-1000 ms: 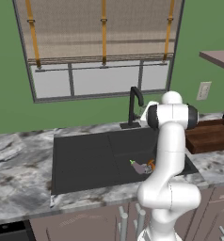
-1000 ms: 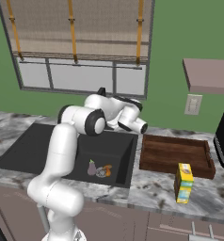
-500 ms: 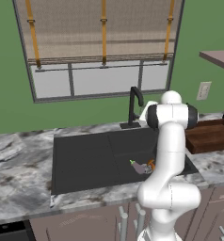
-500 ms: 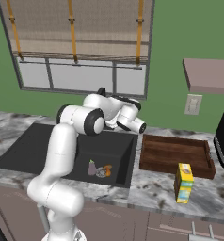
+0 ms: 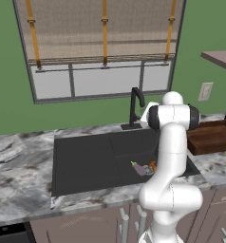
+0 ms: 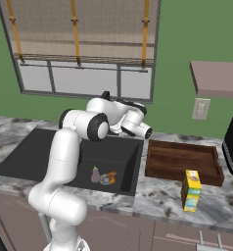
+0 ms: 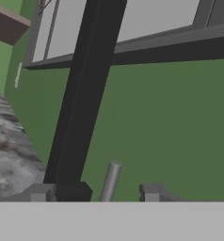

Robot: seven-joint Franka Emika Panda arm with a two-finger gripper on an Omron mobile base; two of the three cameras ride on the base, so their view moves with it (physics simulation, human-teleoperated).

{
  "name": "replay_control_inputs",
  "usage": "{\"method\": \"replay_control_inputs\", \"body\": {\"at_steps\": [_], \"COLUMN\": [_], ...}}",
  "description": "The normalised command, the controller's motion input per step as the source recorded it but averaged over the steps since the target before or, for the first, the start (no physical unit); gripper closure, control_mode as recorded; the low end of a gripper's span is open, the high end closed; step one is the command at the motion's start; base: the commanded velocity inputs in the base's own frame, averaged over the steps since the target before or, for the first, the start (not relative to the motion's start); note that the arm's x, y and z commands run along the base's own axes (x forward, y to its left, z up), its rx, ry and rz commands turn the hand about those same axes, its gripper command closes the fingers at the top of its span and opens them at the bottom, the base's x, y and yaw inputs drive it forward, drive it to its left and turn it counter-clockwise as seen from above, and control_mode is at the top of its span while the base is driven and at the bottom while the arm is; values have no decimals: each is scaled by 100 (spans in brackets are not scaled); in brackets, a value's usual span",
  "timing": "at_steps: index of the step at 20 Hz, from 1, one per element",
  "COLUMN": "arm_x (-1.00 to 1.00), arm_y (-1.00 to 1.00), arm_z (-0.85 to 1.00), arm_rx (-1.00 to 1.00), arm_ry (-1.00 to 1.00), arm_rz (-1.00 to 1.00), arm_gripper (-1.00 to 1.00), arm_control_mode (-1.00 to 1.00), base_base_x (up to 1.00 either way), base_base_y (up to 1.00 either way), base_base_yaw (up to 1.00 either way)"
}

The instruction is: Pick up all produce items and place them in the sink. Turn on the sink faucet to wash them. Then turn the sink off and put them in the tray.

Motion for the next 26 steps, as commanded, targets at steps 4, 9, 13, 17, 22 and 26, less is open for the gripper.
{"method": "replay_control_inputs", "body": {"at_steps": [4,9,13,17,22,26], "arm_x": [8,10,16,24,17,1], "arm_y": [20,14,3,-1,0,3], "arm_z": [0,4,19,33,19,0], "arm_rx": [0,0,1,8,6,0], "arm_ry": [0,2,5,8,8,5], "arm_rz": [0,0,0,0,0,0], "arm_gripper": [100,100,100,100,100,100], "arm_control_mode": [-100,-100,-100,-100,-100,-100], "base_base_x": [0,0,0,0,0,0], "base_base_y": [0,0,0,0,0,0], "base_base_yaw": [0,0,0,0,0,0]}}
